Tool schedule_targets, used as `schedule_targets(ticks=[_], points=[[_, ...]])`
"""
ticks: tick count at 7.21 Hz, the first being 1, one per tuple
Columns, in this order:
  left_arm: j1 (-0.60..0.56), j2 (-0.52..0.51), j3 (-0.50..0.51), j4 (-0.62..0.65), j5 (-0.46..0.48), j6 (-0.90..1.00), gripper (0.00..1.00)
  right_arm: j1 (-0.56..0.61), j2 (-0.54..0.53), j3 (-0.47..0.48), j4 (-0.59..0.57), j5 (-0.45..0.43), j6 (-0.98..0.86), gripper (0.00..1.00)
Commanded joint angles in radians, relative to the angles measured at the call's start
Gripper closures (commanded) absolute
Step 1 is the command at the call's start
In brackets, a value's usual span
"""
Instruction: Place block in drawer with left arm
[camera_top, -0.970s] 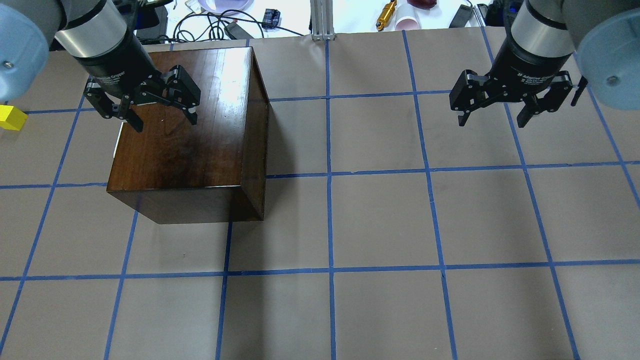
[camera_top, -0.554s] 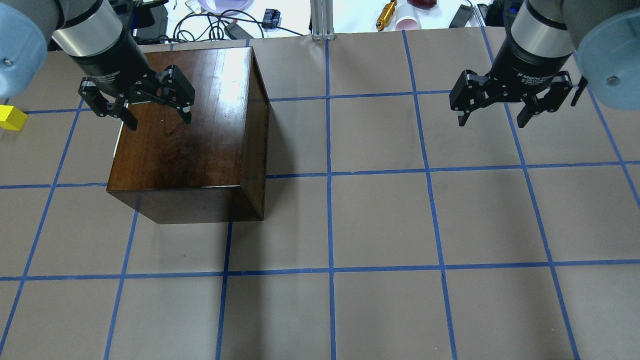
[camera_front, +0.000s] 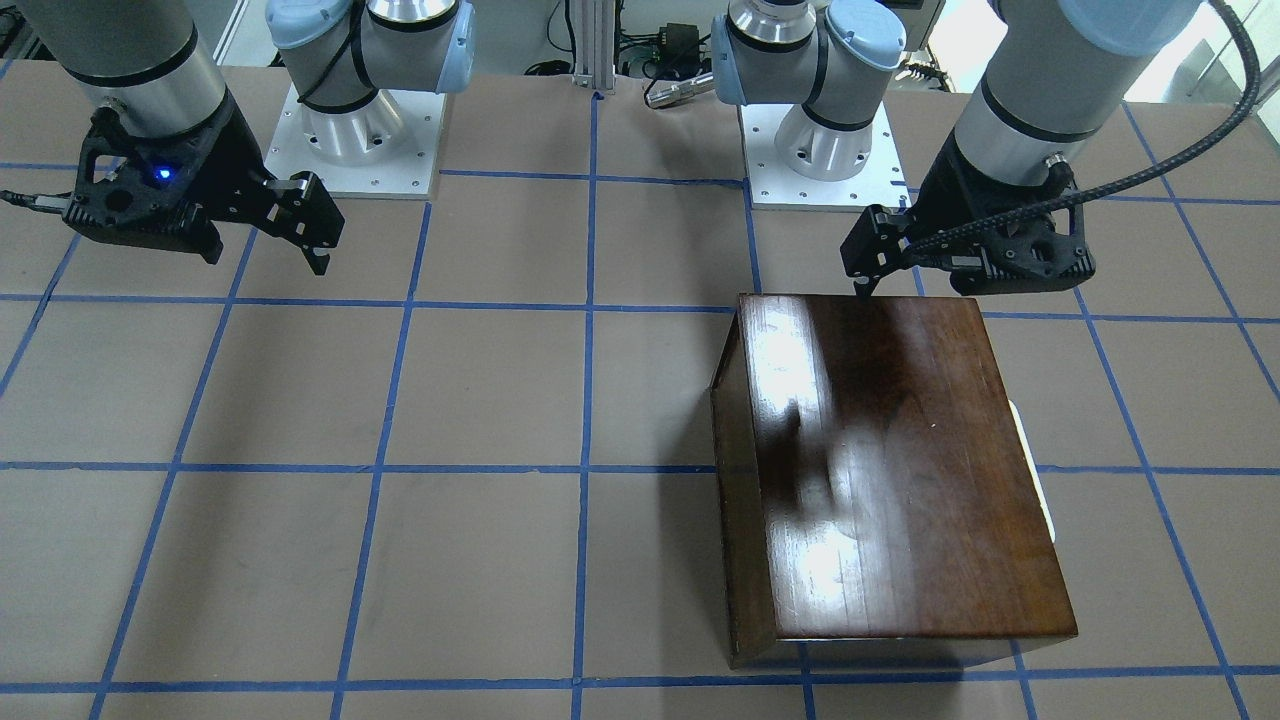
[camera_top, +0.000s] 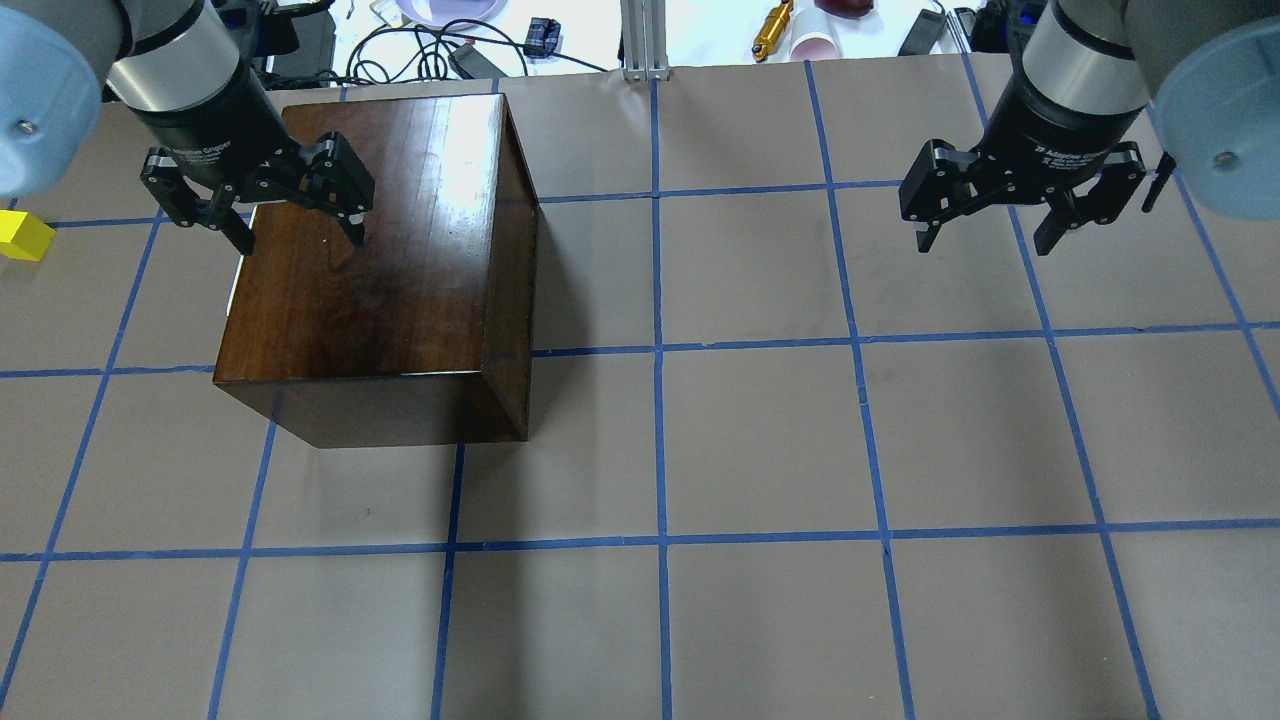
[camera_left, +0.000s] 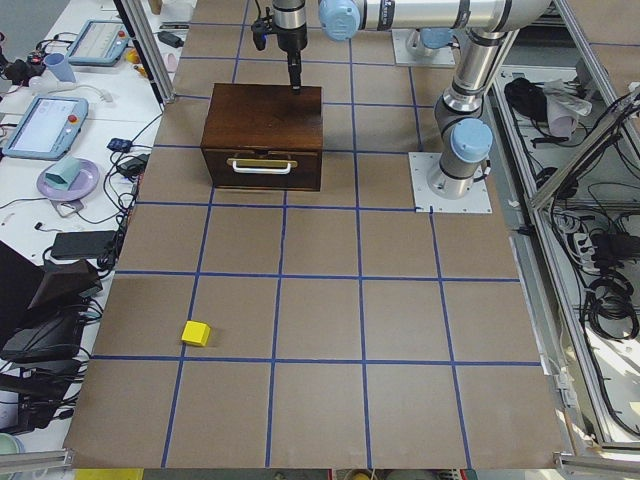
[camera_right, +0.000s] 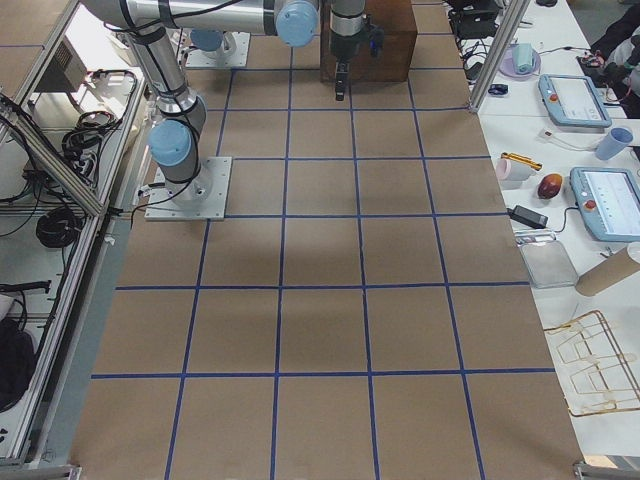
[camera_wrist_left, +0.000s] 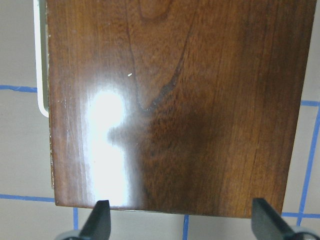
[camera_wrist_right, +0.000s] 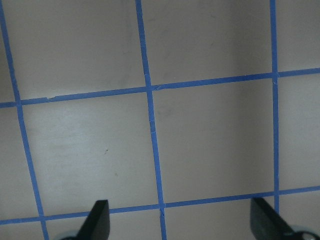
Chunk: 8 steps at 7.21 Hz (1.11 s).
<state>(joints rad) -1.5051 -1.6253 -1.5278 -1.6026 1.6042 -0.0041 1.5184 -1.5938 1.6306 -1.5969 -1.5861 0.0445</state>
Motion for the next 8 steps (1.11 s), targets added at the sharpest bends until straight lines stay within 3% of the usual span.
schedule_targets(ticks=[1,8], points=[[0.000,-0.002,0.001,0.001,-0.044,0.000,0.00,-0.001,0.000,0.000,0.000,0.000,0.000,0.00],[0.009,-0.007,0.003,0.001,-0.055,0.001,0.00,0.000,0.000,0.000,0.000,0.000,0.000,0.00]])
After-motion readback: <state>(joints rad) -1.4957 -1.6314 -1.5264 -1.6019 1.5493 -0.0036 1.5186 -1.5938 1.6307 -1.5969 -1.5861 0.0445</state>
